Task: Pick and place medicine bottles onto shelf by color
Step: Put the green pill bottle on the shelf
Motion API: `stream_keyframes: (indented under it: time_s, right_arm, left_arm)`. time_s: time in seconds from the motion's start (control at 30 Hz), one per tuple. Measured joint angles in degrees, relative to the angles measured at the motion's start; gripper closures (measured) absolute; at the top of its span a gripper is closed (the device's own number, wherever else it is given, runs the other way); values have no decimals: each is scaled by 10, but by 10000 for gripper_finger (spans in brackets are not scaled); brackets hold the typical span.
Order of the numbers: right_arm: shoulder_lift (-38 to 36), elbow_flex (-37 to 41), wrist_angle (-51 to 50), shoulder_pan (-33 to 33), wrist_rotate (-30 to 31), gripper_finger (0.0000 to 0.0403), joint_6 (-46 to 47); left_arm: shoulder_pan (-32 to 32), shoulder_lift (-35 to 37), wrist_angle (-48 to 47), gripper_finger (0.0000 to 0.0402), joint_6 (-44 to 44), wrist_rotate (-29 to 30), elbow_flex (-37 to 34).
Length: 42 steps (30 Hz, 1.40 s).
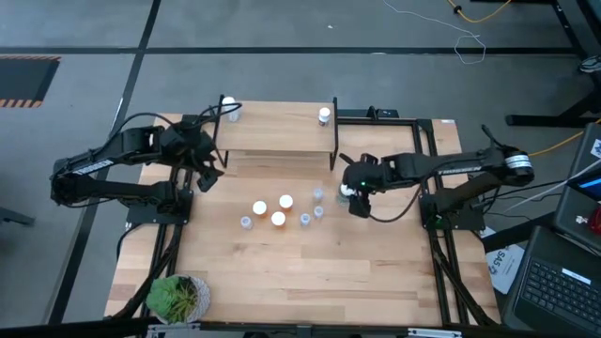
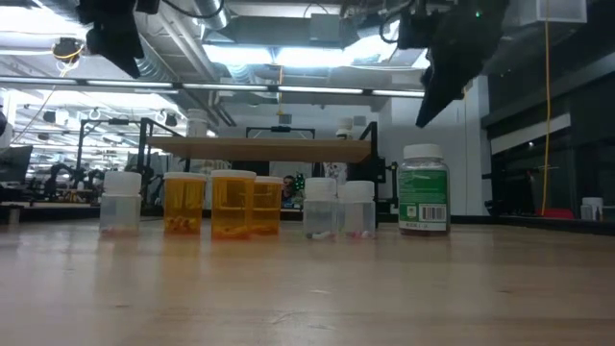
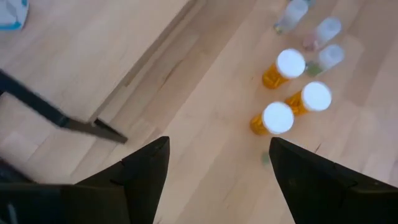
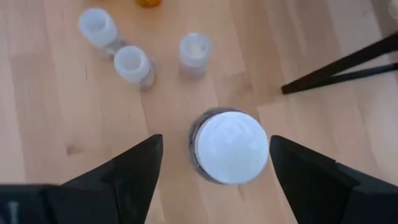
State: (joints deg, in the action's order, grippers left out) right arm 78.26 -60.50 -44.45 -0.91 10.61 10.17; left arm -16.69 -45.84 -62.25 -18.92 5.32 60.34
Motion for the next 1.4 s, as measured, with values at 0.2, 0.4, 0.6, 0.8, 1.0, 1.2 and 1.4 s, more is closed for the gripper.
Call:
stream_keyframes:
  time_s: [0.2,0.4,0.6,0.8,1.0,1.2,1.4]
  right_arm:
    - [28,7,5,0,34,105,-24]
    - [37,7,5,9,34,105,-30]
    - [43,7,5,26,28,105,-29]
    - [68,9,5,35,32,107,-14]
    - [68,4,0,35,45,157,-12]
    - [67,4,-1,35,30,174,-9]
    - [68,-53,-15,35,-27,174,-22]
  left_arm:
    - [0,0,23,130,0,0,0]
    - [0,0,23,130,0,0,0]
    - [0,0,23,130,1,0,0]
    - [0,0,23,130,1,0,0]
    - [0,0,23,130,1,0,0]
    - [0,0,23,130,28,0,0]
    - [0,0,24,130,28,0,0]
